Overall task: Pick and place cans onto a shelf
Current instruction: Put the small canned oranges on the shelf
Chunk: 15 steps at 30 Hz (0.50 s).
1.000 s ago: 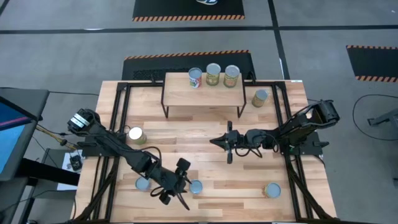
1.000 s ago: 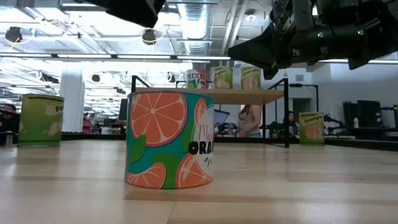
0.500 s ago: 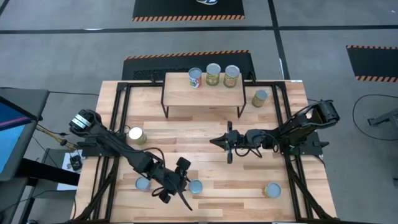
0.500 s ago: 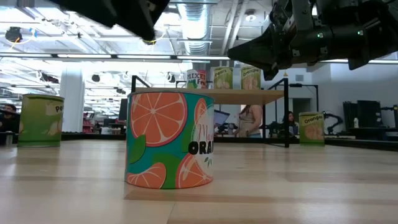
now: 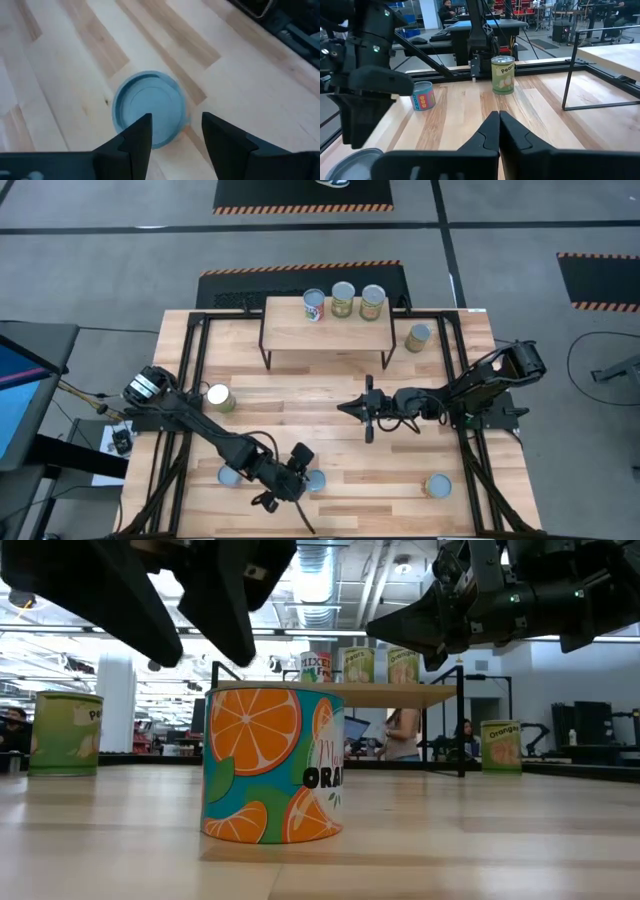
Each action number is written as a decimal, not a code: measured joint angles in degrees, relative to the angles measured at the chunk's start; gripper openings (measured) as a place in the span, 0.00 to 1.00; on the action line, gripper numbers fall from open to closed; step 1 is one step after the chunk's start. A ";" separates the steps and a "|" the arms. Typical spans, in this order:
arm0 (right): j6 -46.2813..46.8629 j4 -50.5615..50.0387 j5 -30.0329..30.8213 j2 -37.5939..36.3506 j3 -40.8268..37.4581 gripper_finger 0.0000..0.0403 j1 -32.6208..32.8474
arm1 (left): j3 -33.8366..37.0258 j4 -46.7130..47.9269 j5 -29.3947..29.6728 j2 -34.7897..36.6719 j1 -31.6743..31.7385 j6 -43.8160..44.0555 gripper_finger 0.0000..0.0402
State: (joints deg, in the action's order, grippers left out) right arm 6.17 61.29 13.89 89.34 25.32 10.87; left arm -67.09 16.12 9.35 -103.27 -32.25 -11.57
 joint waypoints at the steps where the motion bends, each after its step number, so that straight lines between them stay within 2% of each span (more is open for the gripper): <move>1: -0.02 0.22 -0.01 0.00 0.00 0.05 0.00 | 0.00 0.04 -0.04 0.01 -0.10 -0.18 0.39; 8: -0.03 0.48 -0.05 0.00 0.00 0.04 0.00 | 0.11 0.06 -0.94 -1.32 -0.16 -0.71 0.29; 15: 0.04 0.18 -0.11 0.00 -0.02 0.05 0.00 | -0.22 -2.55 0.17 -4.84 -0.26 -2.31 0.29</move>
State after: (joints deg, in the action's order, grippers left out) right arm 6.22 61.47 13.78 89.34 25.30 10.87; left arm -67.31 13.56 9.52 -108.11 -32.51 -13.88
